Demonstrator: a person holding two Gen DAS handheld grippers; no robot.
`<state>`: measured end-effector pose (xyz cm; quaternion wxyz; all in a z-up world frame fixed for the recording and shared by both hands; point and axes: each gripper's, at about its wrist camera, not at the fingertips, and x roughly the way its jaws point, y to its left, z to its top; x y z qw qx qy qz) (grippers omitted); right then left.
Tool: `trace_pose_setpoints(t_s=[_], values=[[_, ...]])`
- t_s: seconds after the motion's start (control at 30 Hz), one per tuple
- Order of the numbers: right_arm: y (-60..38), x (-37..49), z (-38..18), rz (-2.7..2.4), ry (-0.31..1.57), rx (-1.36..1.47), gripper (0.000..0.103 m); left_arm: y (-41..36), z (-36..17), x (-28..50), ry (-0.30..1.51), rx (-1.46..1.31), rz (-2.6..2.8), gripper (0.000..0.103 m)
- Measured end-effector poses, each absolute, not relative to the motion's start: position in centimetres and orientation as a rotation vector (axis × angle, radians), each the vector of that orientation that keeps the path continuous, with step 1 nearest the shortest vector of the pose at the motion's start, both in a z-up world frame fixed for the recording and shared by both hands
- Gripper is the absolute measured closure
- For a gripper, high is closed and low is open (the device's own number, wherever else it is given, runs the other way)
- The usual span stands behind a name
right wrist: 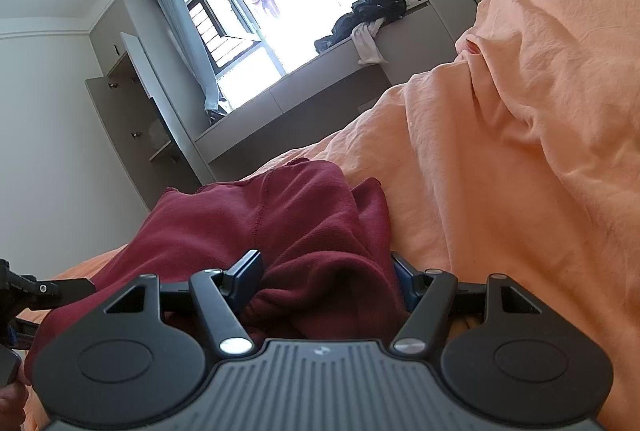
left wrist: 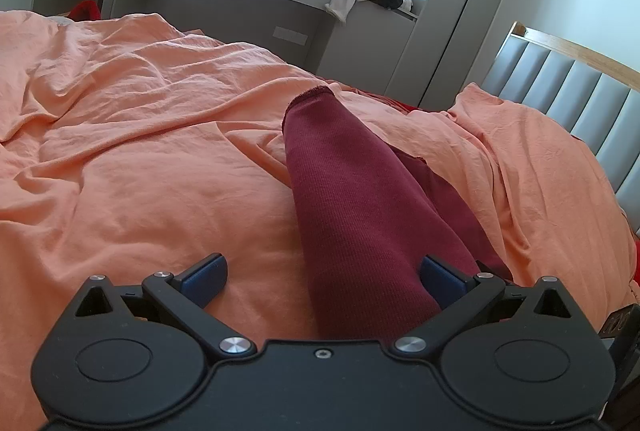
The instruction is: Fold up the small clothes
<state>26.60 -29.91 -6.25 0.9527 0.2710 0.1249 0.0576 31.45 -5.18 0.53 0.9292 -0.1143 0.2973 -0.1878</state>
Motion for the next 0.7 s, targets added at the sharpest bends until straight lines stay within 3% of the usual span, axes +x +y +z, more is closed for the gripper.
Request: trace_pose_setpoints(t_s=[0.3,0.4,0.5,0.63,0.7], values=[[-29.8,26.6,-5.9,0.115,0.264,0.539,0.038,-5.0,0.7,31.2,0.621,-0.255,-0.429,0.006],[-29.5,26.5,-5.5,0.121,0.266,0.514,0.045,-5.1,0.6,31.2,0.639,-0.274,-0.471,0.013],[-29.0,26.4,-4.9,0.119,0.264,0.472,0.051,-5.3,0.6,31.1,0.644,-0.283,-0.506,0.03],[-28.5,26.1,-4.4,0.113,0.258,0.434,0.059,-5.7,0.6,30.7,0.629,-0.264,-0.518,0.04],[-28.2,25.8,-4.2,0.107,0.246,0.412,0.066,-6.0,0.9,30.3,0.602,-0.241,-0.513,0.051]])
